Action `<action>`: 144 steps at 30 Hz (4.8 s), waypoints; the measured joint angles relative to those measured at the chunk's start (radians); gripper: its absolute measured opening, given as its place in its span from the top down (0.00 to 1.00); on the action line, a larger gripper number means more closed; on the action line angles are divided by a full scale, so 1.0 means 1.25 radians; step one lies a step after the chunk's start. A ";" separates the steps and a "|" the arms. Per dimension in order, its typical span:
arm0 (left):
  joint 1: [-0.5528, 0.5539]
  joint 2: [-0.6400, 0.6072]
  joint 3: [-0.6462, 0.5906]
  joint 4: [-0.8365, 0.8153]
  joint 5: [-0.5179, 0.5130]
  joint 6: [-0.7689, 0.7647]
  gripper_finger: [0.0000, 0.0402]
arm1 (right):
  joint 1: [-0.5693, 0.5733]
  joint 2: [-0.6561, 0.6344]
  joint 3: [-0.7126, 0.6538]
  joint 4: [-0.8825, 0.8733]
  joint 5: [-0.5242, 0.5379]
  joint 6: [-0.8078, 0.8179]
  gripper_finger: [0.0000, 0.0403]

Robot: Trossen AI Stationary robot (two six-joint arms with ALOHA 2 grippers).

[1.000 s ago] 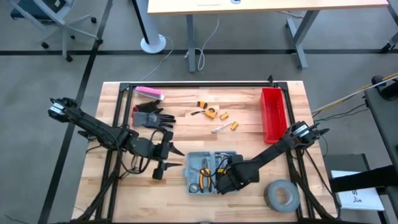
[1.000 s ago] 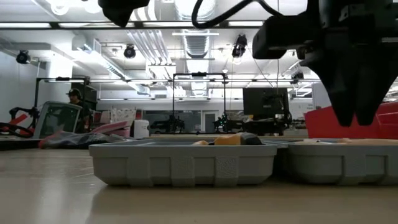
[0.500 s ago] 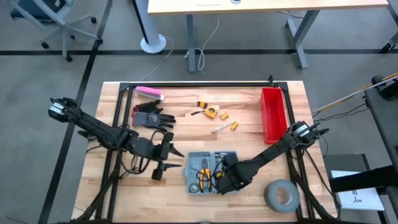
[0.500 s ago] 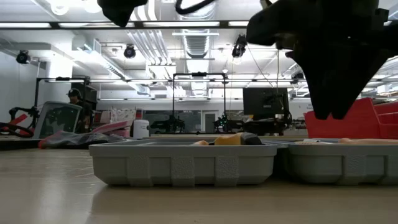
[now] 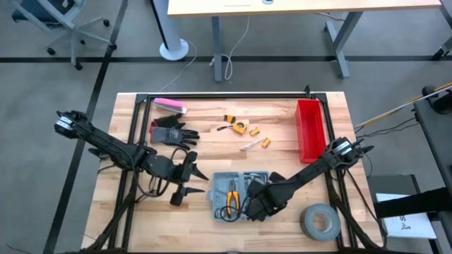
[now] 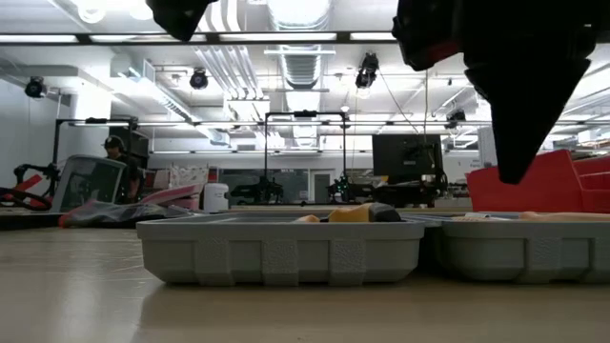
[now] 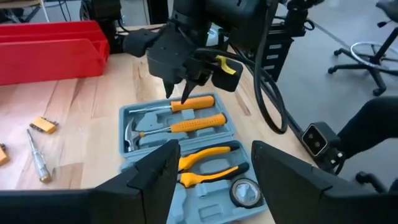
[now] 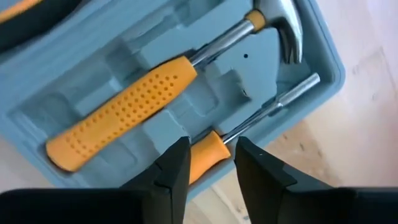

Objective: Prefit tool cases
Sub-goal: Put the tape measure into the pre-fit tool case

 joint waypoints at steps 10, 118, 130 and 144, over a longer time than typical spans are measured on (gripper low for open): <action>0.000 0.001 0.000 0.000 -0.010 -0.090 0.51 | 0.025 -0.004 -0.040 0.020 0.092 -0.046 0.69; 0.104 0.174 0.000 0.279 -0.325 -0.374 0.57 | -0.641 -0.538 -0.645 0.614 -0.148 -0.961 0.70; 0.126 0.174 0.000 0.271 -0.324 -0.372 0.53 | -0.646 -0.449 -0.581 0.582 -0.148 -0.864 0.66; 0.126 0.174 0.000 0.272 -0.323 -0.407 0.57 | -0.585 -0.454 -0.579 0.573 -0.098 -0.689 0.59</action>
